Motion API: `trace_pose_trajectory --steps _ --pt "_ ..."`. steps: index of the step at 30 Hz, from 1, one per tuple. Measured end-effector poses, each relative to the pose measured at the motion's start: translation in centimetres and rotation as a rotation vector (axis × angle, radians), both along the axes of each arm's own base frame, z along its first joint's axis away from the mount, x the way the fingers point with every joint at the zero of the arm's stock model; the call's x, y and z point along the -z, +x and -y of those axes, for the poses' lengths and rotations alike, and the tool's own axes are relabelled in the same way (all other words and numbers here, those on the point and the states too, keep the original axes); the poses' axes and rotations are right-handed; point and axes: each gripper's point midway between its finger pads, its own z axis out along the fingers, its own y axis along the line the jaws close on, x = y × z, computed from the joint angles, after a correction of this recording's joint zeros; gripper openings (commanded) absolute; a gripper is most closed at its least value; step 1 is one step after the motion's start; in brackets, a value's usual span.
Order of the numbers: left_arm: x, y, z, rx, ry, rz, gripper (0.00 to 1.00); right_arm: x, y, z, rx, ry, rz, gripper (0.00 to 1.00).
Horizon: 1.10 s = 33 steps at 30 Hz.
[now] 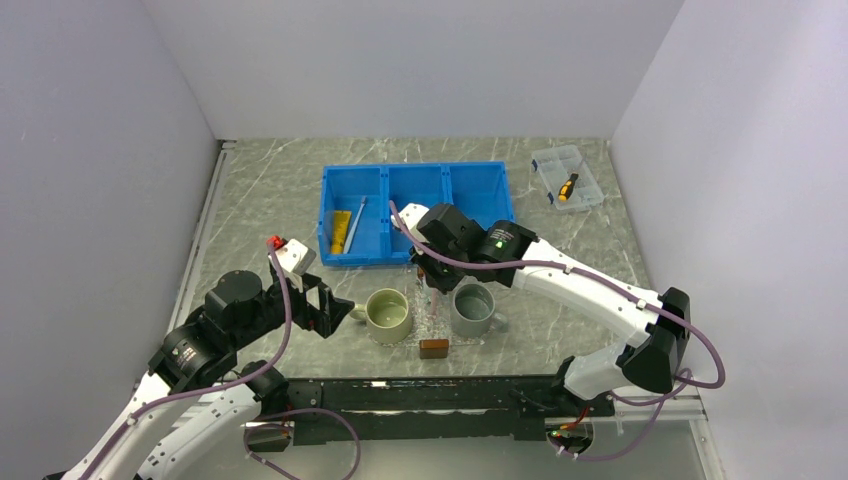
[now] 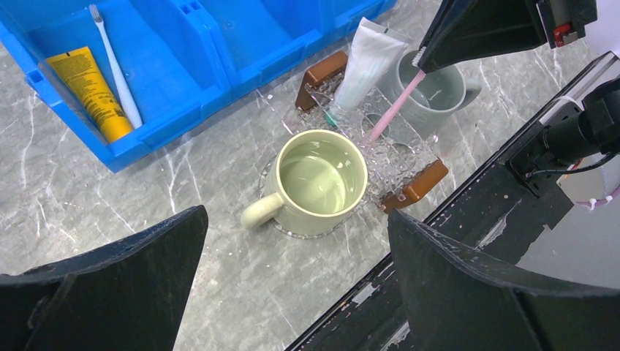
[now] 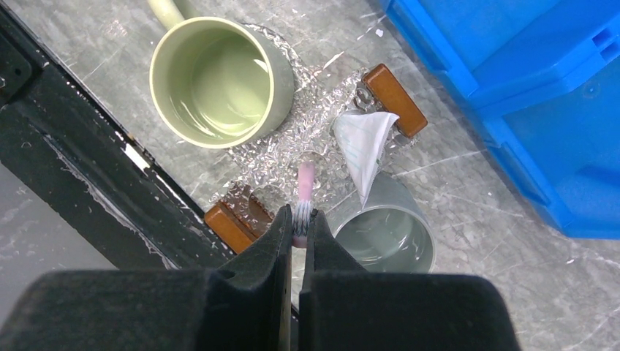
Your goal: Prepare toiletry sets of a toothbrush and toothpaste on the tray
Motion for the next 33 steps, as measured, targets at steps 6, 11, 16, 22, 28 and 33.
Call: trace_pose_trajectory --steps 6,11,16,22,28,33 --pt "0.01 0.0 0.0 0.0 0.0 -0.001 0.99 -0.01 0.02 0.02 0.001 -0.001 0.001 0.0" --pt "0.01 0.0 0.0 0.0 0.0 -0.001 0.99 -0.14 0.1 0.12 0.005 -0.001 0.008 0.0" --pt "0.01 0.0 0.0 0.0 0.0 0.0 0.99 -0.17 0.2 0.21 0.01 -0.003 0.013 0.0" --pt "0.01 0.0 0.0 0.0 0.0 -0.001 0.99 -0.18 0.2 0.2 0.009 -0.003 0.013 0.0" --pt "0.02 -0.01 0.0 0.0 0.0 -0.001 0.99 0.24 0.11 0.33 0.009 -0.01 0.008 0.0" --pt "0.03 -0.01 -0.01 0.0 0.001 -0.001 0.99 0.37 0.19 0.16 0.009 -0.005 0.011 0.0"
